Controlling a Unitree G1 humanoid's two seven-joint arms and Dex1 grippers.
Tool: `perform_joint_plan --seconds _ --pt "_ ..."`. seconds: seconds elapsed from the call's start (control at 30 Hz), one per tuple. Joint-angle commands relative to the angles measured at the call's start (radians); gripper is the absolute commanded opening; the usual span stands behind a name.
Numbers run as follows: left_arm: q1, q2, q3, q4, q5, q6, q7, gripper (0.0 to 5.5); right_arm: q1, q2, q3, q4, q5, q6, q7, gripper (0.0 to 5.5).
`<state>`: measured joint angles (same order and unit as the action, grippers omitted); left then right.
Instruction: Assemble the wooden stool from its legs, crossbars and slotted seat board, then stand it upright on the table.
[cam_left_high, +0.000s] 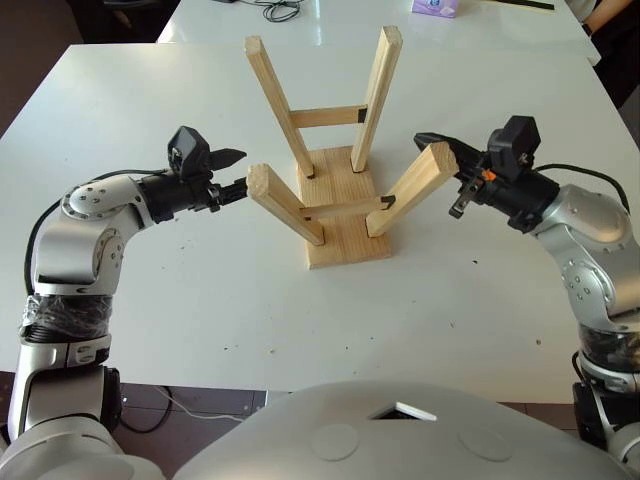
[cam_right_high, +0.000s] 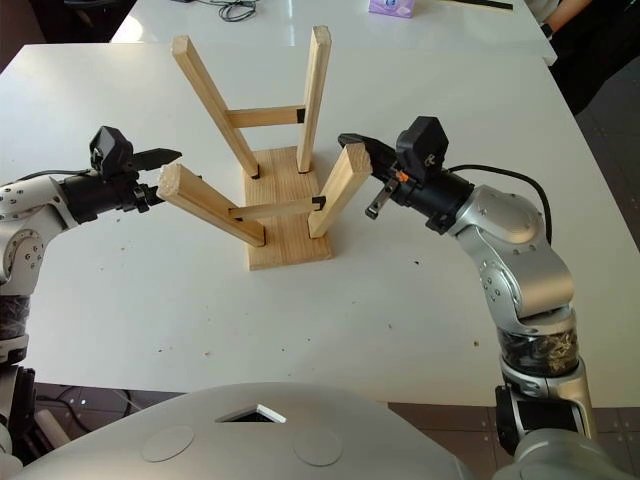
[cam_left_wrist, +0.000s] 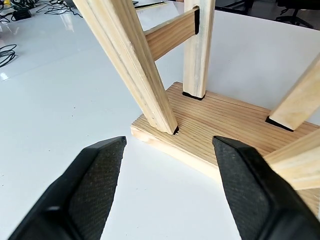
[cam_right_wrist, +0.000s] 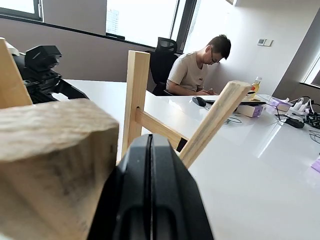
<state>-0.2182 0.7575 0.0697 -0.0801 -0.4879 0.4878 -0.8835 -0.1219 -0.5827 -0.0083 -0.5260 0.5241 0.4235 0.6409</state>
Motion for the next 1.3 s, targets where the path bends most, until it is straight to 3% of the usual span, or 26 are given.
perform_joint_plan --seconds 0.03,0.13,0.3,0.43,0.53,0.63,0.87,0.93,1.13,1.3 --pt "-0.021 -0.033 0.001 -0.023 0.032 0.001 0.05 3.21 0.055 0.026 0.025 -0.116 0.033 0.061 -0.048 0.0" --pt "-0.008 -0.047 0.021 -0.04 0.048 -0.007 0.093 3.21 0.092 0.067 0.006 -0.135 -0.015 0.087 -0.159 0.0" --pt "0.157 -0.174 0.154 -0.216 0.039 0.002 0.319 3.21 0.254 0.208 -0.148 -0.197 -0.093 0.126 -0.456 0.0" --pt "0.3 -0.294 0.146 -0.375 0.063 -0.011 0.459 3.8 0.316 0.335 -0.164 -0.248 -0.172 0.121 -0.637 0.59" --pt "0.348 -0.349 0.163 -0.405 0.122 -0.041 0.558 4.37 0.332 0.404 -0.11 -0.253 -0.241 0.129 -0.723 1.15" --pt "0.378 -0.361 0.194 -0.393 0.173 -0.087 0.604 4.39 0.352 0.429 -0.063 -0.26 -0.309 0.138 -0.768 1.56" --pt "0.397 -0.351 0.254 -0.406 0.224 -0.105 0.65 4.39 0.352 0.426 -0.151 -0.265 -0.406 0.199 -0.821 1.56" --pt "0.389 -0.353 0.204 -0.465 0.208 -0.06 0.634 4.39 0.298 0.457 -0.102 -0.28 -0.409 0.248 -0.835 1.56" --pt "0.273 -0.366 -0.012 -0.609 0.192 0.111 0.627 4.39 0.065 0.644 0.211 -0.246 -0.423 0.406 -0.88 1.56" --pt "0.168 -0.345 -0.078 -0.601 0.251 0.171 0.635 4.39 0.043 0.67 0.256 -0.195 -0.435 0.461 -0.861 1.56"
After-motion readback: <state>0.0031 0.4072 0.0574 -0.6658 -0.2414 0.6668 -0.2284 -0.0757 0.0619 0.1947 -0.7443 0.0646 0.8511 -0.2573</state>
